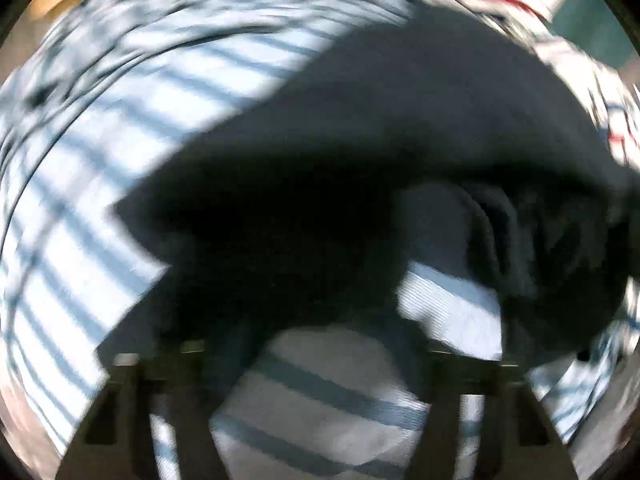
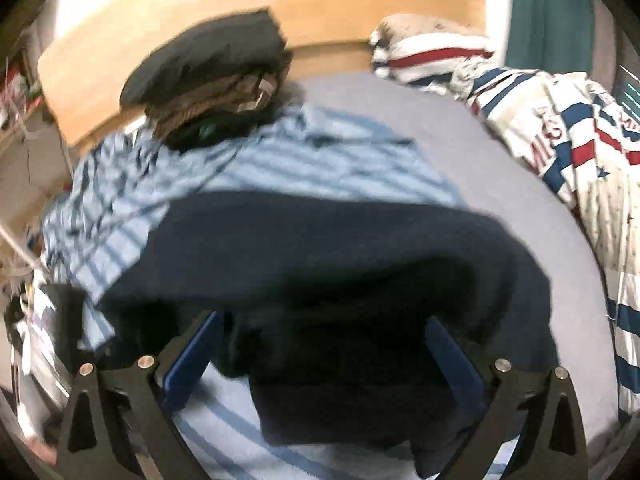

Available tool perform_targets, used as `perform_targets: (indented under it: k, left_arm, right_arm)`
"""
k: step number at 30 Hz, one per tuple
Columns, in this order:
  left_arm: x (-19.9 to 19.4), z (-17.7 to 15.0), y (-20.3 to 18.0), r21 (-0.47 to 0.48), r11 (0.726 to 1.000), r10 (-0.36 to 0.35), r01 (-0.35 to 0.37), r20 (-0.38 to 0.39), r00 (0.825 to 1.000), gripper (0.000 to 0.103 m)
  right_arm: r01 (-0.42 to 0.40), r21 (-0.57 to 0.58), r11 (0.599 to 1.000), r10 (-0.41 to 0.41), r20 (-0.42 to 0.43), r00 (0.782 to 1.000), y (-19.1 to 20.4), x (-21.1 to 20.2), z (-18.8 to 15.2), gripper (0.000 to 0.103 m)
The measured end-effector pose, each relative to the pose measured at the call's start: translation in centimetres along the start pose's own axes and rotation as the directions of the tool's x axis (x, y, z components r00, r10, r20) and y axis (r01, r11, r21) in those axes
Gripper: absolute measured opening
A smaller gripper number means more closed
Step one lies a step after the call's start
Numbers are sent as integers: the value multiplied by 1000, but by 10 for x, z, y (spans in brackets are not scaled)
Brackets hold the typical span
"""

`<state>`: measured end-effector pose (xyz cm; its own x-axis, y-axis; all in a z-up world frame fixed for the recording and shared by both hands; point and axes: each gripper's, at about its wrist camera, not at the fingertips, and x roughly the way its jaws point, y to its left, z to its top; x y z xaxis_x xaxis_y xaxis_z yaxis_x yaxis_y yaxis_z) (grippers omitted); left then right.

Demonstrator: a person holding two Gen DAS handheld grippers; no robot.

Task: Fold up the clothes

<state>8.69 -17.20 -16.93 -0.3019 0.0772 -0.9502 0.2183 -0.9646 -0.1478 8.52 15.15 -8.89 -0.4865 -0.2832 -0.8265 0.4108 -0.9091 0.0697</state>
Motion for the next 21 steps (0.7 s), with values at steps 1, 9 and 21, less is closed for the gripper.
perform_targets:
  k: [1, 9, 21]
  left_arm:
    - [-3, 0, 14, -59, 998, -19, 20, 4, 1000, 21]
    - [-45, -20, 92, -334, 927, 218, -168, 119, 969, 12]
    - [-85, -76, 209, -745, 638, 343, -192, 53, 938, 11]
  right_arm:
    - [-4, -4, 1000, 4, -28, 1000, 2, 5, -5, 103]
    - [-65, 94, 993, 68, -31, 997, -5, 4, -13, 103]
    - [-149, 125, 981, 156, -53, 986, 19, 8, -12, 103]
